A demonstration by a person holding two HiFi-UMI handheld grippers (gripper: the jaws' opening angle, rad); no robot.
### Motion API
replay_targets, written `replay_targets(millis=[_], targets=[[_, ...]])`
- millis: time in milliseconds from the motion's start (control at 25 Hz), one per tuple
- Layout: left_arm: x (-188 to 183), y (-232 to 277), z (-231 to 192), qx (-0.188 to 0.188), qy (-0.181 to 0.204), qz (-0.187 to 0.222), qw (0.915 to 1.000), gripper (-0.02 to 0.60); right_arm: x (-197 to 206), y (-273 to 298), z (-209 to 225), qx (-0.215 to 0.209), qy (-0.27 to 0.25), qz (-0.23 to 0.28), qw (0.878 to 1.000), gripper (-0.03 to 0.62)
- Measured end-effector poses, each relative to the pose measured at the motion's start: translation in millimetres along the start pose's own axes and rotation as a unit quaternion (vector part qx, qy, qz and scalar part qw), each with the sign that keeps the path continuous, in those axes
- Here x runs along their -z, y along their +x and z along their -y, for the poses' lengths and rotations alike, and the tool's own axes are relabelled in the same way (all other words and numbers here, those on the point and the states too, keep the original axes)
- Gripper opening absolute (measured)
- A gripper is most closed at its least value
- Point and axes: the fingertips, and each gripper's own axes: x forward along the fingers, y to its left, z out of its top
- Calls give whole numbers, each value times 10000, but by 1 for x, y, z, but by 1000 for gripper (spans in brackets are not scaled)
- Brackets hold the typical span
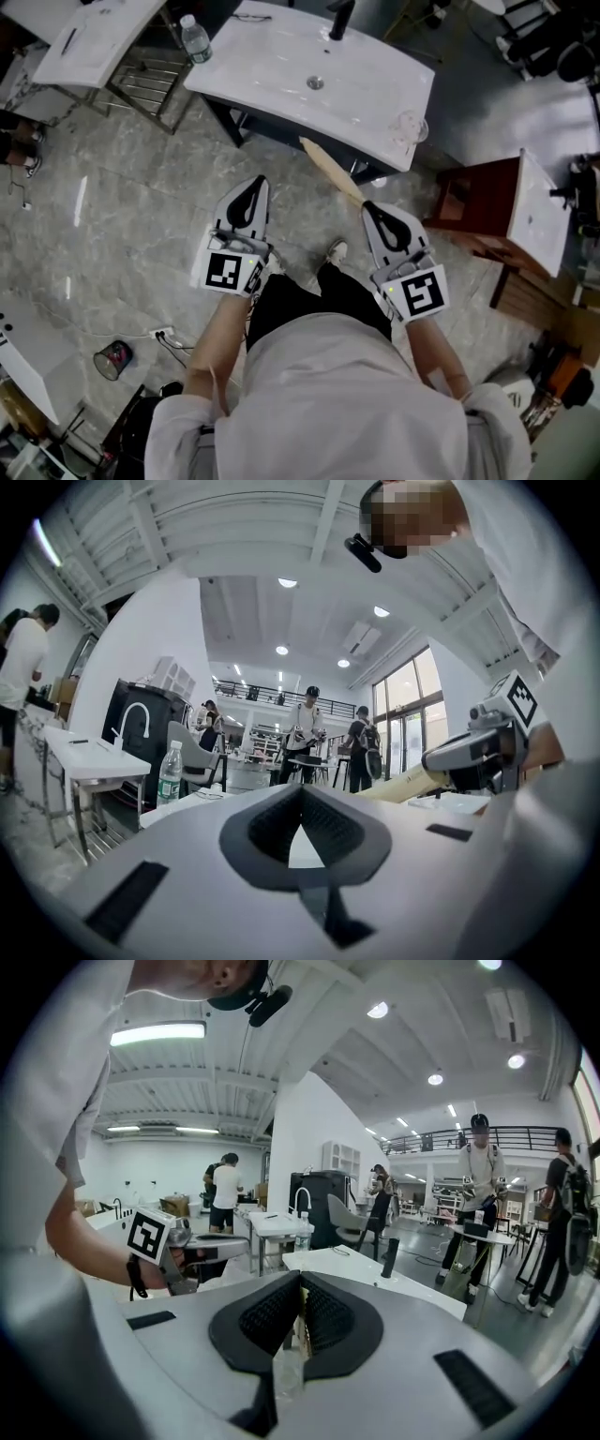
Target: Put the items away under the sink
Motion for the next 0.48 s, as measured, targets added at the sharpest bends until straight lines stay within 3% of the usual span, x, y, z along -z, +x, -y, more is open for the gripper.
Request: replay_targets(millis=[480], targets=[[67, 31, -9, -191, 97, -451, 9988, 3, 60, 32, 39, -75, 283, -16, 9996, 34]])
